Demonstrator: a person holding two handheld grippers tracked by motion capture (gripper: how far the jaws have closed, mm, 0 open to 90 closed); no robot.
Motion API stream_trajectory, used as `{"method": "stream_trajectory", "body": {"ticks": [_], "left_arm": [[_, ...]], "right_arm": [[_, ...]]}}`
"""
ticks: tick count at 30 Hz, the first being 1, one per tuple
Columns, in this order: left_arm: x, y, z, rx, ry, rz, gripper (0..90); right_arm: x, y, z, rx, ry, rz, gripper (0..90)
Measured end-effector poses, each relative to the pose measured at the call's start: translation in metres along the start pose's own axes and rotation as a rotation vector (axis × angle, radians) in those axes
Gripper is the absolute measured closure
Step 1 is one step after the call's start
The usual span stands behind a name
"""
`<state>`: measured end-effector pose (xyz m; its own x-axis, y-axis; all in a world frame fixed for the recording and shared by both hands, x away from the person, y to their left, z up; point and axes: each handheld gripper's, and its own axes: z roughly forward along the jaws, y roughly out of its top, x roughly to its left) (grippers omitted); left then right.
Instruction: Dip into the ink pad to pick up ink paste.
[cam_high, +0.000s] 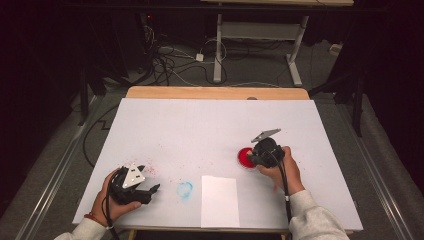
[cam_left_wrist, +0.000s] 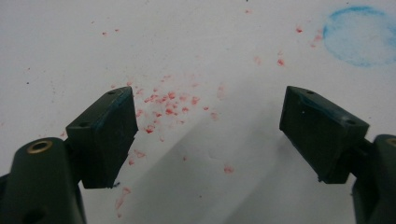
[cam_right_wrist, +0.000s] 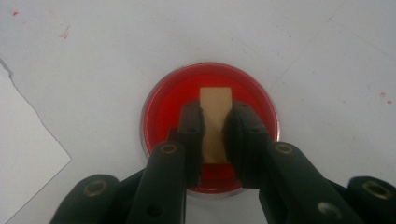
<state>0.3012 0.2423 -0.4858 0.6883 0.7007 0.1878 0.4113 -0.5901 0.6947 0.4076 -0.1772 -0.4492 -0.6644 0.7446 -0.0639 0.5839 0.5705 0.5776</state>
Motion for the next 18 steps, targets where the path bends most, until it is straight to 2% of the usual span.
{"method": "stream_trajectory", "body": {"ticks": [9,12,15,18], "left_arm": [[-0.0006,0.0004,-0.0005,-0.004,-0.003,0.008,18.3],[-0.0008,0.0005,-0.0007,-0.002,-0.002,0.009,18.3],[-0.0011,0.0004,-0.0014,-0.004,-0.001,0.011,18.3],[-0.0008,0.0005,-0.0015,-0.005,-0.003,0.010,18.2]], "right_arm": [[0.0041,-0.0002,0.0005,0.003,-0.028,-0.021,76.3],[0.0026,-0.0007,0.0005,0.001,-0.017,-0.003,76.3],[-0.0024,-0.0025,0.0007,-0.013,0.016,0.024,76.3],[0.0018,-0.0012,0.0007,-0.002,-0.010,0.007,76.3]]}}
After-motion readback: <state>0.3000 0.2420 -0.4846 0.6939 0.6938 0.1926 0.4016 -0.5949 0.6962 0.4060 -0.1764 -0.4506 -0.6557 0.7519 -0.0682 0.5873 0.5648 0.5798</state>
